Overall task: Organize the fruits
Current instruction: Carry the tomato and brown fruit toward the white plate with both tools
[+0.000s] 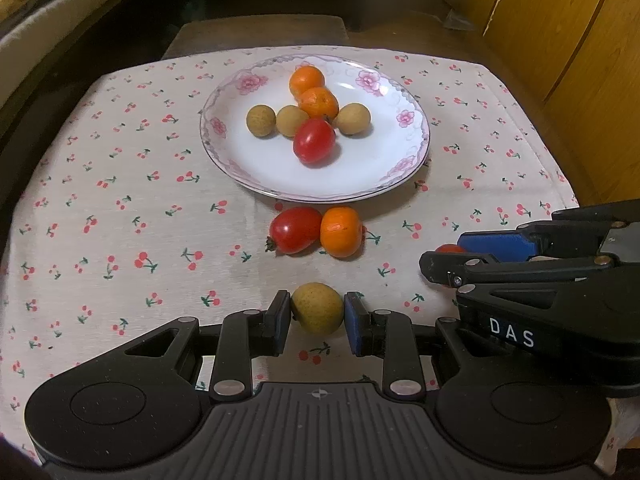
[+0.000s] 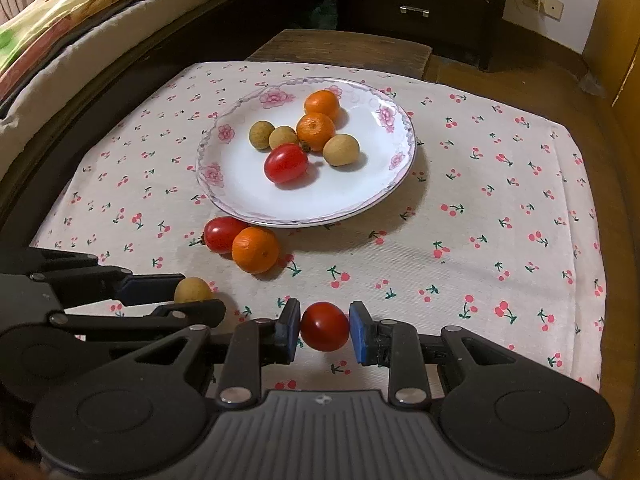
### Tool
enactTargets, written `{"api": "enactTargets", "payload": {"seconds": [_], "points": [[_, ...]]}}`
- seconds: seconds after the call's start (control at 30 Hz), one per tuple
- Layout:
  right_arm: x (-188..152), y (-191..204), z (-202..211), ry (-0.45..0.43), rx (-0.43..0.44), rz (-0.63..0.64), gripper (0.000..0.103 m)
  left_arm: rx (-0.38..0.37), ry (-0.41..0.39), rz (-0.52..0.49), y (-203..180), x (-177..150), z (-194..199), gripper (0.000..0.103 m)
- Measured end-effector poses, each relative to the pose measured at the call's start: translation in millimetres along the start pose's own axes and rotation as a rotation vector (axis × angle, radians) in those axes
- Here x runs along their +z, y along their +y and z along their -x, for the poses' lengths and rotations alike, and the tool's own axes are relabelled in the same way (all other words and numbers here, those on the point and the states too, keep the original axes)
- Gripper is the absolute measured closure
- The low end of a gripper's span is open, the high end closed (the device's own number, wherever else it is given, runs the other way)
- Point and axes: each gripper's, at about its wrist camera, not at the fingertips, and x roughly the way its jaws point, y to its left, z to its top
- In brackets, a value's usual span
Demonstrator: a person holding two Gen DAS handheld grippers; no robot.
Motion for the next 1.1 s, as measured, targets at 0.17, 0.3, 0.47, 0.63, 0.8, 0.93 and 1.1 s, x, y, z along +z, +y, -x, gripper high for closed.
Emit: {"api": "enactTargets", "payload": {"seconds": [0.17, 0.3, 0.47, 0.63, 0.8, 0.93, 1.1], "points": [[-1, 3, 0, 0.006, -0.003, 0.011, 0.074, 0.002, -0.001, -0.005, 1, -1, 1, 0.066], [-3, 5, -2, 0.015, -0.007, 0.017, 0.074, 0.004, 0.001, -0.013, 2, -3, 3, 0.066], [-5, 6, -1, 0.017, -0.009, 0.02, 0.074, 0.002, 0.004, -0.018, 2, -4, 3, 0.066], [-7, 8, -2, 0.025, -0.009, 0.021, 0.074, 0.005, 0.012, -0.025, 2, -6, 3, 0.066], [-9, 10, -3, 0.033, -0.012, 0.025, 0.074, 0.015, 0.019, -0.034, 2, -7, 2, 0.067], [-10, 11, -7, 0.044, -0.012, 0.03, 0.074, 0.02, 0.03, -0.04, 2, -8, -1, 0.068], [-9, 12, -8, 0.044, -0.015, 0.039, 0.074, 0.021, 0.038, -0.045, 2, -9, -3, 0.068]]}}
